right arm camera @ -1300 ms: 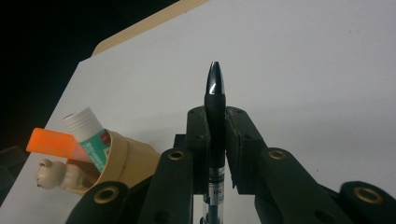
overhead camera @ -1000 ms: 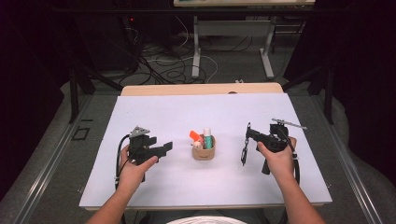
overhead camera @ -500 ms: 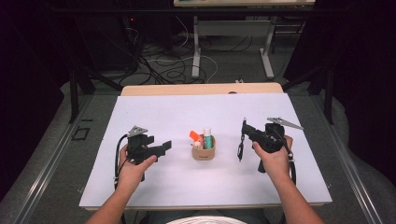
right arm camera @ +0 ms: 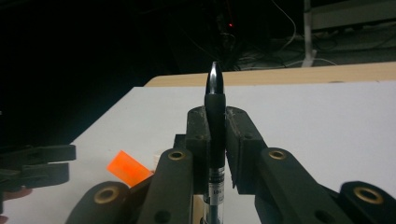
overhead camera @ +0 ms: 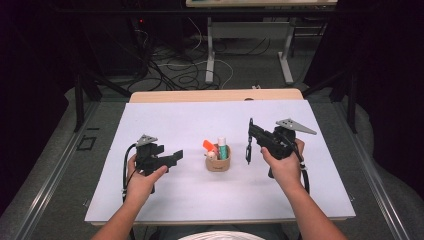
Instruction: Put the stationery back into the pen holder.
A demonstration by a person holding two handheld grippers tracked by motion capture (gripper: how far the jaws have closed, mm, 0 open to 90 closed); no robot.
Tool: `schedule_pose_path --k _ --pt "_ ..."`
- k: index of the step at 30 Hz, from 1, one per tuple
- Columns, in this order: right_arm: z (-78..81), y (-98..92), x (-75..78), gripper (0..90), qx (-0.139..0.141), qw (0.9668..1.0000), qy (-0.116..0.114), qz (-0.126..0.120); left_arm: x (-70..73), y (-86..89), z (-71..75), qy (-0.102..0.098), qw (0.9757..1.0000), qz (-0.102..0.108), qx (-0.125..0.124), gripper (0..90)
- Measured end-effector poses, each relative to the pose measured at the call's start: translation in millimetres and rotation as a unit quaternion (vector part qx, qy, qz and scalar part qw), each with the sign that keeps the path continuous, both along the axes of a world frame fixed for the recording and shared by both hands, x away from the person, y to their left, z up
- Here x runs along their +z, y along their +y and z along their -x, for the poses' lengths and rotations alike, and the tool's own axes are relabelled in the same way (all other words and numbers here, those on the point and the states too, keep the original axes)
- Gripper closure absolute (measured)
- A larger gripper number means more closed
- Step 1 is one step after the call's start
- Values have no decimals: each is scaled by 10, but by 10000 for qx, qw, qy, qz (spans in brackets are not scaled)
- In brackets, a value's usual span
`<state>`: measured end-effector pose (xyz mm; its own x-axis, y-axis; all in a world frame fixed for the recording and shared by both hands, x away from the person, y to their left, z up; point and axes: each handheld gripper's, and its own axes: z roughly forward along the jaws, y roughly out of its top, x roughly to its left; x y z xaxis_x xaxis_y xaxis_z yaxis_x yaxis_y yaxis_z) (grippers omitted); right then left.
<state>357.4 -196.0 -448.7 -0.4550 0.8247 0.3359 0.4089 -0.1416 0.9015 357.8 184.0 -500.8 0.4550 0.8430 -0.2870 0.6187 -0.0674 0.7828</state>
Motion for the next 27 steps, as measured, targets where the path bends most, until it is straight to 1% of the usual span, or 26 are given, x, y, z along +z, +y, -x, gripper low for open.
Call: schedule_pose_path --k 3,7,8,11,13,14,16,17,18,19,20,21,22,23,24,25,26,27 --pt "-12 58 60 806 98 9997 -234 32 -1 19 -6 11 10000 11 23 169" --pt "-32 140 120 806 239 9986 -463 21 6 33 -5 -14 10000 36 58 169" --pt "-30 168 133 806 267 9984 -498 -29 7 33 -5 -16 10000 32 74 169" --pt "-36 247 148 806 354 9971 -680 16 10 41 -2 -14 10000 55 71 169" --pt "-32 307 146 806 398 9967 -704 -9 11 43 0 2 9999 71 81 169" --pt "-38 333 141 806 427 9962 -756 -5 11 44 0 9 9999 82 97 169" --pt "-52 395 121 806 446 9957 -814 -34 12 48 1 -1 9999 65 90 169" --pt "-61 417 108 806 473 9954 -827 -7 15 51 1 -6 10000 42 88 169" --pt "-70 446 95 806 484 9955 -812 -19 15 47 2 -1 9999 74 92 169" --pt "-74 476 80 806 471 9959 -773 -62 16 49 1 -6 10000 52 81 169" --pt "-96 499 58 806 494 9950 -868 -26 11 45 -1 -32 9999 64 102 169" --pt "-105 520 42 806 502 9949 -870 16 10 45 -3 -24 9999 74 102 169" --pt "-109 542 21 807 509 9949 -872 5 8 43 -3 -9 9999 100 111 169" --pt "-111 562 6 806 532 9951 -832 18 6 45 -5 -5 9999 91 107 169" --pt "-122 577 -15 807 537 9947 -872 27 5 45 -5 1 9999 101 106 169" --pt "-121 594 -32 806 534 9953 -809 4 6 45 -5 2 9999 104 109 169" --pt "-133 605 -53 806 530 9953 -812 47 7 49 -5 -17 9999 78 101 169" --pt "-142 619 -76 806 530 9953 -812 29 7 47 -4 -16 9999 89 103 169"
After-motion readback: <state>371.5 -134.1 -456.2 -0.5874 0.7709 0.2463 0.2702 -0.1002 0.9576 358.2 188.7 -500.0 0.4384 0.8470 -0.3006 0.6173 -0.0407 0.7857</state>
